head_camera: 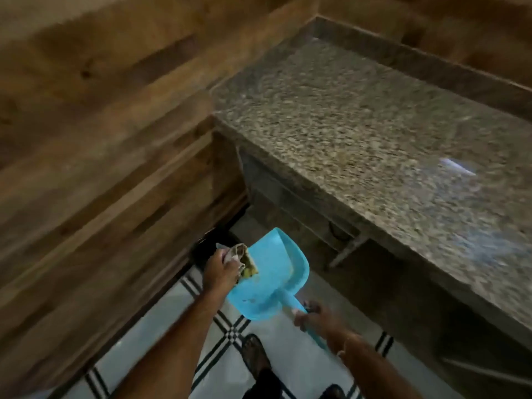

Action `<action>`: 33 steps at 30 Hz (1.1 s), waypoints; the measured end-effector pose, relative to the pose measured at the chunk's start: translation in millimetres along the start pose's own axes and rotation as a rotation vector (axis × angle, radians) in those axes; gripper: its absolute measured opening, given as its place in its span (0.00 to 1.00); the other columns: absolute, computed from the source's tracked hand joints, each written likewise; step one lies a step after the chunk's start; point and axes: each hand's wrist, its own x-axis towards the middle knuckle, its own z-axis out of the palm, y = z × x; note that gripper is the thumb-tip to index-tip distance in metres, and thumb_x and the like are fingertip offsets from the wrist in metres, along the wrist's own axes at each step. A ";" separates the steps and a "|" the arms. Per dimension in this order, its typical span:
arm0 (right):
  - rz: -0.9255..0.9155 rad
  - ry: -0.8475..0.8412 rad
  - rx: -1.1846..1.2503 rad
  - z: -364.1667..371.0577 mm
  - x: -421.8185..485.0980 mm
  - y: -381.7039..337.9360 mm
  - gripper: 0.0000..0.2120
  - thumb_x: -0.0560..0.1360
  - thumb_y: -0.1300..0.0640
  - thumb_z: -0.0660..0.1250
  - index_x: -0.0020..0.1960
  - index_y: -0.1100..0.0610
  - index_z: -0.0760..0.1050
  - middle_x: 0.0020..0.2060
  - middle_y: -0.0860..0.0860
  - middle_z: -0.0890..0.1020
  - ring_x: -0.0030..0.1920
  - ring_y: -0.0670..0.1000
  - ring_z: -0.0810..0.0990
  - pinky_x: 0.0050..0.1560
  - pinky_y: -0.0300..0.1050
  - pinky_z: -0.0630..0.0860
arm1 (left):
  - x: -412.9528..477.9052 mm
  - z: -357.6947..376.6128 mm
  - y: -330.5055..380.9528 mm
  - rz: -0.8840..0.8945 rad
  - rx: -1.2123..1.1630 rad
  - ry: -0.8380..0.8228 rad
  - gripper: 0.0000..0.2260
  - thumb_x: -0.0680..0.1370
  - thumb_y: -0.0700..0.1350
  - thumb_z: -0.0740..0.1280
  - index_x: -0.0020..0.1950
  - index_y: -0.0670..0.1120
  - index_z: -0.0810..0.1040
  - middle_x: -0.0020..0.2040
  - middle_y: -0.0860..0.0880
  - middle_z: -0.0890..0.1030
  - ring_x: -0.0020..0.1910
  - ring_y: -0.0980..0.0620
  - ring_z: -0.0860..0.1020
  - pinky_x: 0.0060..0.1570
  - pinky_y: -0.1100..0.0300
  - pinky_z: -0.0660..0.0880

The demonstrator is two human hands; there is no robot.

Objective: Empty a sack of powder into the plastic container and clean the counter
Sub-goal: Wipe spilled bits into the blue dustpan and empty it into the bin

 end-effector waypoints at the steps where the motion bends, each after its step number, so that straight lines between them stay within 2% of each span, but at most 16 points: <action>1: 0.005 -0.015 -0.020 11.6 14.4 -8.4 0.04 0.80 0.61 0.69 0.47 0.60 0.78 0.34 0.52 0.77 0.33 0.46 0.73 0.31 0.31 0.71 | 8.3 -9.9 -11.4 -0.042 -0.030 0.019 0.18 0.81 0.45 0.68 0.69 0.38 0.76 0.56 0.47 0.75 0.60 0.49 0.75 0.51 0.60 0.66; 4: 0.021 -0.050 -0.023 46.6 59.2 -24.0 0.08 0.74 0.60 0.73 0.48 0.63 0.78 0.33 0.54 0.77 0.31 0.47 0.74 0.31 0.34 0.72 | 41.1 -25.0 -52.3 -0.128 -0.068 0.083 0.14 0.81 0.44 0.68 0.63 0.37 0.77 0.54 0.47 0.76 0.59 0.44 0.79 0.47 0.61 0.67; 6: 0.070 -0.057 -0.026 66.2 92.4 -27.9 0.09 0.71 0.56 0.72 0.48 0.61 0.78 0.32 0.54 0.77 0.30 0.48 0.74 0.32 0.39 0.71 | 62.7 -29.0 -75.3 -0.213 -0.107 0.118 0.14 0.82 0.41 0.68 0.67 0.37 0.76 0.58 0.46 0.78 0.61 0.44 0.78 0.51 0.59 0.70; 9: 0.118 -0.086 -0.040 96.5 155.9 -34.9 0.06 0.75 0.57 0.71 0.45 0.57 0.75 0.27 0.51 0.75 0.26 0.47 0.71 0.26 0.38 0.66 | 99.7 -29.1 -108.0 -0.303 -0.145 0.157 0.19 0.82 0.45 0.68 0.71 0.39 0.75 0.67 0.41 0.79 0.66 0.40 0.77 0.61 0.53 0.72; 11: 0.157 -0.104 -0.084 115.2 208.5 -37.6 0.07 0.80 0.57 0.68 0.44 0.56 0.73 0.27 0.50 0.73 0.25 0.47 0.69 0.25 0.37 0.63 | 127.0 -22.3 -131.9 -0.361 -0.213 0.191 0.18 0.81 0.48 0.68 0.69 0.43 0.77 0.64 0.42 0.81 0.64 0.40 0.79 0.62 0.50 0.75; 14: 0.153 -0.092 -0.165 150.2 295.8 -43.6 0.10 0.82 0.56 0.66 0.42 0.56 0.72 0.28 0.52 0.72 0.23 0.47 0.68 0.23 0.36 0.63 | 171.3 -4.0 -174.3 -0.412 -0.274 0.251 0.14 0.75 0.56 0.66 0.52 0.47 0.78 0.51 0.43 0.84 0.51 0.39 0.83 0.51 0.43 0.81; 16: 0.114 -0.072 -0.158 177.5 353.4 -46.7 0.14 0.80 0.53 0.68 0.38 0.54 0.70 0.27 0.51 0.73 0.21 0.46 0.68 0.24 0.37 0.63 | 196.1 8.8 -198.0 -0.448 -0.299 0.291 0.12 0.76 0.56 0.66 0.48 0.48 0.75 0.47 0.43 0.83 0.45 0.40 0.82 0.44 0.48 0.80; 18: 0.084 -0.079 -0.216 200.0 399.3 -50.6 0.12 0.77 0.51 0.69 0.37 0.51 0.70 0.32 0.49 0.74 0.28 0.46 0.70 0.29 0.40 0.68 | 214.9 19.1 -219.8 -0.454 -0.322 0.308 0.09 0.78 0.54 0.66 0.47 0.49 0.74 0.43 0.44 0.81 0.39 0.43 0.79 0.38 0.54 0.76; 21: 0.106 -0.091 -0.378 221.6 442.3 -41.6 0.14 0.80 0.55 0.65 0.37 0.49 0.67 0.39 0.50 0.74 0.35 0.47 0.71 0.42 0.44 0.75 | 235.5 33.9 -253.3 -0.486 -0.384 0.326 0.09 0.73 0.57 0.64 0.44 0.53 0.74 0.38 0.42 0.80 0.32 0.44 0.77 0.30 0.51 0.75; 23: 0.101 -0.059 -0.403 233.5 456.1 -22.6 0.14 0.78 0.50 0.66 0.36 0.49 0.67 0.40 0.51 0.75 0.37 0.50 0.73 0.47 0.50 0.78 | 244.7 41.7 -273.9 -0.519 -0.422 0.331 0.09 0.72 0.57 0.64 0.45 0.53 0.75 0.38 0.41 0.81 0.30 0.44 0.77 0.29 0.52 0.74; 25: 0.034 -0.029 -0.346 241.3 468.7 9.3 0.15 0.70 0.38 0.65 0.36 0.48 0.71 0.40 0.51 0.77 0.38 0.53 0.72 0.37 0.48 0.72 | 251.3 44.4 -281.2 -0.533 -0.424 0.341 0.11 0.73 0.57 0.64 0.46 0.51 0.76 0.41 0.43 0.83 0.35 0.41 0.81 0.33 0.47 0.78; 27: -0.008 -0.017 -0.300 241.5 483.1 37.9 0.15 0.66 0.33 0.64 0.37 0.44 0.75 0.37 0.50 0.76 0.36 0.52 0.71 0.36 0.46 0.67 | 257.0 46.5 -286.3 -0.513 -0.408 0.335 0.08 0.76 0.54 0.65 0.47 0.51 0.76 0.43 0.45 0.84 0.41 0.40 0.84 0.39 0.43 0.82; 30: -0.045 0.012 -0.270 247.1 483.5 33.1 0.13 0.69 0.39 0.65 0.39 0.48 0.75 0.35 0.49 0.78 0.37 0.52 0.75 0.41 0.53 0.72 | 269.4 52.0 -295.5 -0.446 -0.379 0.355 0.05 0.79 0.49 0.66 0.44 0.52 0.75 0.42 0.46 0.83 0.42 0.40 0.84 0.38 0.44 0.83; 33: -0.088 0.003 -0.224 253.5 495.4 32.9 0.10 0.78 0.54 0.68 0.38 0.52 0.72 0.31 0.49 0.75 0.34 0.50 0.73 0.38 0.47 0.70 | 280.2 59.2 -305.5 -0.386 -0.339 0.376 0.07 0.77 0.54 0.65 0.44 0.52 0.74 0.43 0.45 0.82 0.41 0.40 0.83 0.38 0.42 0.82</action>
